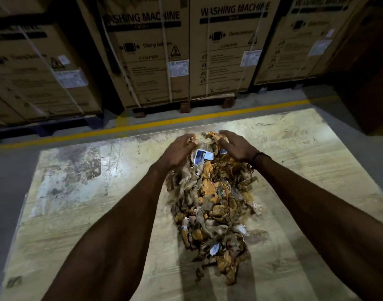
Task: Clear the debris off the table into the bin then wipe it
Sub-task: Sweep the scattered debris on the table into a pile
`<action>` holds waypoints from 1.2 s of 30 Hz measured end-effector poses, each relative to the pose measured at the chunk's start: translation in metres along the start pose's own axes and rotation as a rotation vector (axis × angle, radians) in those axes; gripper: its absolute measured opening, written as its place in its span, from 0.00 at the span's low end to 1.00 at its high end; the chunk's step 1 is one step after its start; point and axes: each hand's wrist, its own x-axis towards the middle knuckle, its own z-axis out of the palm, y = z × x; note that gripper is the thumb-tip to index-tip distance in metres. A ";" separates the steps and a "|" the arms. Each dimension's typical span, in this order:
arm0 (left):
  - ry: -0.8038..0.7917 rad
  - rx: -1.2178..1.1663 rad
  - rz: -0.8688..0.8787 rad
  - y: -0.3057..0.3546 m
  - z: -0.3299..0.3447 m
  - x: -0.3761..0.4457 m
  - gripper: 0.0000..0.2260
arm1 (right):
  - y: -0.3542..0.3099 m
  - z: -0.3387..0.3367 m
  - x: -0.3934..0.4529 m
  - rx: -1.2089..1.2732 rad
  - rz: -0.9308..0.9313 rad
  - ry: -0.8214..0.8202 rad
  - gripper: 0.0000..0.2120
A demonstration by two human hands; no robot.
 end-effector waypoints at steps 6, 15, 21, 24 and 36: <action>-0.009 -0.006 0.150 0.002 0.014 -0.019 0.20 | 0.009 0.013 -0.012 -0.022 -0.186 0.018 0.26; 0.073 0.080 0.091 -0.007 -0.002 -0.033 0.22 | 0.027 0.001 -0.027 -0.042 -0.052 -0.059 0.24; 0.266 0.008 0.114 -0.010 0.012 -0.059 0.22 | 0.029 0.006 -0.057 0.095 -0.033 0.238 0.27; 0.561 -0.158 -0.026 -0.014 0.019 -0.096 0.24 | 0.037 0.007 -0.089 0.210 0.060 0.443 0.23; 0.707 -0.127 -0.146 0.011 0.153 -0.216 0.27 | 0.004 0.118 -0.207 0.502 0.231 0.523 0.32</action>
